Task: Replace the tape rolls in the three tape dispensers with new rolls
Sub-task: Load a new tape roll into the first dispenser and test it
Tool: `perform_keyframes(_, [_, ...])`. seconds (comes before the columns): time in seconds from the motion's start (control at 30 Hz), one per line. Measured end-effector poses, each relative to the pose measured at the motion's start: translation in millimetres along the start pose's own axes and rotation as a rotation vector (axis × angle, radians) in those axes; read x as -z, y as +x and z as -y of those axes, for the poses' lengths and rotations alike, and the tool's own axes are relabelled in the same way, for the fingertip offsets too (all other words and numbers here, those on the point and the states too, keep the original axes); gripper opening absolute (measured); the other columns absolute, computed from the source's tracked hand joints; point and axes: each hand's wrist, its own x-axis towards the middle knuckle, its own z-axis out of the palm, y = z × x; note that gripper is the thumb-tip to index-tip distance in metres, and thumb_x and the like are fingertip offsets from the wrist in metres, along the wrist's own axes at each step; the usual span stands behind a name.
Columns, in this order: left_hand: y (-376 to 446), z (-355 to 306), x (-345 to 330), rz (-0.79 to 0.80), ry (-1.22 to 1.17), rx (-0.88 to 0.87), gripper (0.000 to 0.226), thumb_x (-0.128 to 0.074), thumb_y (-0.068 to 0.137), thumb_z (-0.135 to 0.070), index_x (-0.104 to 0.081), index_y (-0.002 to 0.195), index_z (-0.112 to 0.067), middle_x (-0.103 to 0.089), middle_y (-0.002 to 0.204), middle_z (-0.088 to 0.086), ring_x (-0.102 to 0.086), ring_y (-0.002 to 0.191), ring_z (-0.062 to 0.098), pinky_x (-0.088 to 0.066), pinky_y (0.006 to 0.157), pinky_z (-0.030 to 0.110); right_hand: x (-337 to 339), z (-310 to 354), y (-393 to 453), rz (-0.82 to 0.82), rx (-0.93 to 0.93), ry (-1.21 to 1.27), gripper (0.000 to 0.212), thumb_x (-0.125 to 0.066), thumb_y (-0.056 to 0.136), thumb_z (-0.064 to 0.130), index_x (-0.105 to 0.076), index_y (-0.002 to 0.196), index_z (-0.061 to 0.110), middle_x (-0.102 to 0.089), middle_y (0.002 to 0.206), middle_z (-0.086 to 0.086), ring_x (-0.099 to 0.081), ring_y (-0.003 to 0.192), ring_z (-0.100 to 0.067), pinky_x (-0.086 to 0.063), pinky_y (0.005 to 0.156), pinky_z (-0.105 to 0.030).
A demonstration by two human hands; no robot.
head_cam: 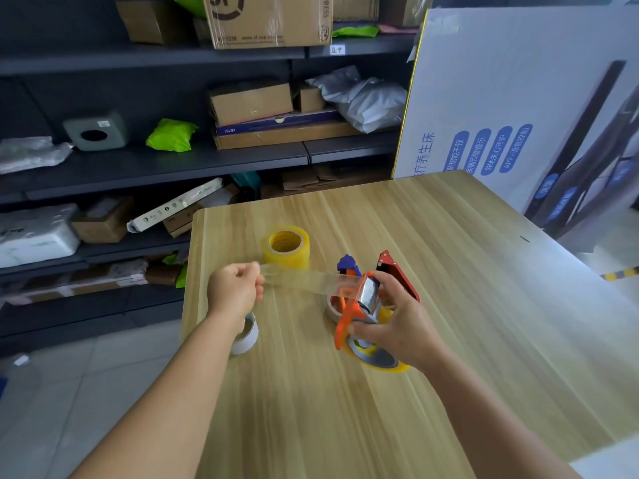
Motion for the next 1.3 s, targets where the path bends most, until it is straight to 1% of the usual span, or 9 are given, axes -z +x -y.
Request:
perform_keyframes(0.23, [-14.6, 35.8, -12.8, 0.041, -0.058, 0.159, 0.009, -0.056, 0.092, -0.016, -0.054, 0.099, -0.012, -0.059, 0.08, 0.004, -0.052, 0.059, 0.016, -0.049, 0.056, 0.027, 3.9, 15.4, 2.3, -0.006, 0.053, 0.136, 0.078, -0.086, 0.064, 0.018, -0.044, 0.121, 0.05, -0.06, 0.1, 0.015, -0.059, 0.09, 0.008, -0.047, 0.07, -0.012])
perform_keyframes(0.37, [-20.8, 47.5, -17.0, 0.041, -0.115, 0.243, 0.003, -0.054, 0.093, -0.013, -0.053, 0.093, -0.015, -0.053, 0.077, 0.003, -0.051, 0.06, 0.016, -0.047, 0.06, 0.03, 1.3, 20.2, 3.5, -0.024, 0.095, 0.108, 0.094, -0.086, 0.065, 0.029, -0.029, 0.133, 0.059, -0.059, 0.109, 0.013, -0.057, 0.104, -0.006, -0.046, 0.086, -0.026])
perform_keyframes(0.5, [-27.5, 51.2, -19.1, 0.08, -0.194, 0.285, 0.008, -0.05, 0.093, -0.007, -0.053, 0.096, -0.014, -0.051, 0.078, 0.002, -0.048, 0.062, 0.015, -0.044, 0.058, 0.027, -2.7, 24.0, 2.4, 0.001, 0.153, 0.084, 0.074, -0.081, 0.073, 0.029, -0.039, 0.127, 0.058, -0.055, 0.102, 0.04, -0.054, 0.1, 0.01, -0.046, 0.085, -0.021])
perform_keyframes(0.6, [-29.4, 54.5, -20.3, 0.08, -0.218, 0.291, 0.015, -0.047, 0.094, -0.006, -0.055, 0.091, -0.018, -0.05, 0.078, 0.001, -0.048, 0.065, 0.014, -0.045, 0.06, 0.027, -6.5, 22.8, 4.3, -0.003, 0.16, 0.094, 0.063, -0.079, 0.075, 0.032, -0.046, 0.122, 0.057, -0.056, 0.11, 0.031, -0.057, 0.097, 0.007, -0.052, 0.084, -0.025])
perform_keyframes(0.73, [-30.6, 57.8, -20.7, 0.102, -0.242, 0.262, 0.021, -0.043, 0.094, -0.004, -0.055, 0.088, -0.02, -0.049, 0.077, 0.0, -0.046, 0.067, 0.013, -0.044, 0.063, 0.026, -5.6, 24.8, 6.3, -0.038, 0.186, 0.098, 0.056, -0.076, 0.079, 0.023, -0.048, 0.122, 0.048, -0.053, 0.094, 0.043, -0.053, 0.085, 0.018, -0.042, 0.068, -0.002])
perform_keyframes(0.8, [-32.6, 56.5, -21.4, 0.128, -0.254, 0.254, 0.025, -0.042, 0.093, -0.002, -0.057, 0.086, -0.02, -0.047, 0.074, 0.0, -0.044, 0.067, 0.013, -0.042, 0.064, 0.026, -4.7, 24.8, 9.2, -0.038, 0.186, 0.126, 0.055, -0.075, 0.081, 0.019, -0.049, 0.124, 0.04, -0.057, 0.095, 0.032, -0.054, 0.08, 0.019, -0.04, 0.065, -0.001])
perform_keyframes(1.03, [-44.4, 56.9, -19.0, 0.278, -0.186, 0.234, 0.026, -0.045, 0.094, -0.006, -0.064, 0.088, -0.023, -0.048, 0.074, -0.004, -0.042, 0.069, 0.01, -0.039, 0.066, 0.024, -11.5, 27.9, 18.7, -0.049, 0.161, 0.183, 0.054, -0.077, 0.077, 0.038, -0.048, 0.122, 0.049, -0.054, 0.092, 0.017, -0.057, 0.079, 0.009, -0.046, 0.067, -0.01])
perform_keyframes(1.1, [-47.8, 59.3, -18.6, 0.323, -0.168, 0.222, 0.026, -0.045, 0.095, -0.009, -0.065, 0.09, -0.025, -0.05, 0.079, -0.006, -0.043, 0.073, 0.009, -0.04, 0.071, 0.025, -14.5, 29.7, 24.0, -0.051, 0.139, 0.2, 0.053, -0.074, 0.072, 0.05, -0.045, 0.115, 0.061, -0.055, 0.092, 0.014, -0.06, 0.086, -0.004, -0.055, 0.073, -0.03])
perform_keyframes(1.3, [-58.6, 66.4, -22.3, 0.394, -0.225, 0.222, 0.022, -0.051, 0.098, -0.022, -0.068, 0.086, -0.028, -0.055, 0.076, -0.01, -0.046, 0.076, 0.009, -0.04, 0.079, 0.026, -18.3, 44.4, 27.2, -0.071, 0.099, 0.195, 0.049, -0.074, 0.081, 0.035, -0.046, 0.117, 0.052, -0.056, 0.086, 0.016, -0.063, 0.068, -0.014, -0.059, 0.065, -0.044])
